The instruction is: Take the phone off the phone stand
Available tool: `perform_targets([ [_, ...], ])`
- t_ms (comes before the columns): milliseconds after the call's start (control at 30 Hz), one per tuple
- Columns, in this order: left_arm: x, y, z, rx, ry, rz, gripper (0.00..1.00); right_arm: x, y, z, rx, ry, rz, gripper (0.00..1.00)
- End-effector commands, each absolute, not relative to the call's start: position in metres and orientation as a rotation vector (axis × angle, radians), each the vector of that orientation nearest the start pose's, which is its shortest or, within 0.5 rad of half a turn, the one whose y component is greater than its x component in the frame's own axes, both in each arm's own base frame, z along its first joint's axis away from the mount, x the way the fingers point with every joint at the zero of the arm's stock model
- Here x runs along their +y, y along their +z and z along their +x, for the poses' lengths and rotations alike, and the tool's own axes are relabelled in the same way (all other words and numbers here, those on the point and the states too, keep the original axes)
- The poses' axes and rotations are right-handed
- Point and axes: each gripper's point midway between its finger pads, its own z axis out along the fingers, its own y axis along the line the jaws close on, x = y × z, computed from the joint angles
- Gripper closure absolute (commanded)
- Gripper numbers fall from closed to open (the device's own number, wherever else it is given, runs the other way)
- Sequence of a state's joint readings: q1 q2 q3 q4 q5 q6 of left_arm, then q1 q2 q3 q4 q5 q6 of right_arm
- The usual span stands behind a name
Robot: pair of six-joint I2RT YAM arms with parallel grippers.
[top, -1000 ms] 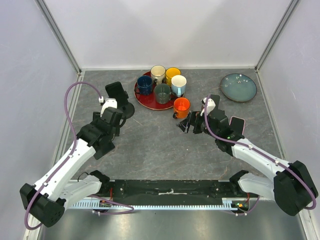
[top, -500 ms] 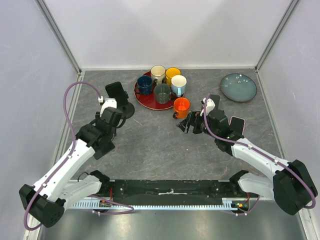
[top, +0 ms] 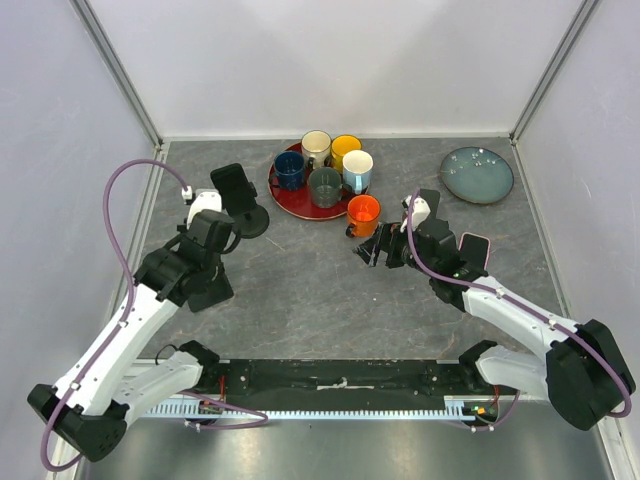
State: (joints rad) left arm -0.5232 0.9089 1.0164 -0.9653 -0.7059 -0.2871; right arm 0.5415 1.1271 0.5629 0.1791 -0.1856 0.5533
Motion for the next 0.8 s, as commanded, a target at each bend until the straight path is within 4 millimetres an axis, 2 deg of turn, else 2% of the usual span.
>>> perform_targets([
  [0, -0.013, 0.249, 0.233, 2.138, 0.362, -0.084, 0.95, 0.231, 0.156, 0.279, 2.014, 0.883, -0.137, 0.02],
  [67, -0.011, 0.258, 0.231, 2.122, 0.362, -0.094, 0.98, 0.23, 0.157, 0.279, 2.011, 0.88, -0.146, 0.02],
  [400, -0.004, 0.297, 0.224, 2.033, 0.312, -0.149, 0.98, 0.233, 0.168, 0.275, 1.965, 0.903, -0.203, 0.02],
  [567, -0.036, 0.323, 0.223, 1.989, 0.017, -0.162, 0.98, 0.246, 0.186, 0.268, 1.874, 0.964, -0.265, 0.02],
  [767, -0.065, 0.375, 0.22, 1.832, -0.287, -0.199, 0.98, 0.266, 0.22, 0.251, 1.724, 0.972, -0.377, 0.02],
])
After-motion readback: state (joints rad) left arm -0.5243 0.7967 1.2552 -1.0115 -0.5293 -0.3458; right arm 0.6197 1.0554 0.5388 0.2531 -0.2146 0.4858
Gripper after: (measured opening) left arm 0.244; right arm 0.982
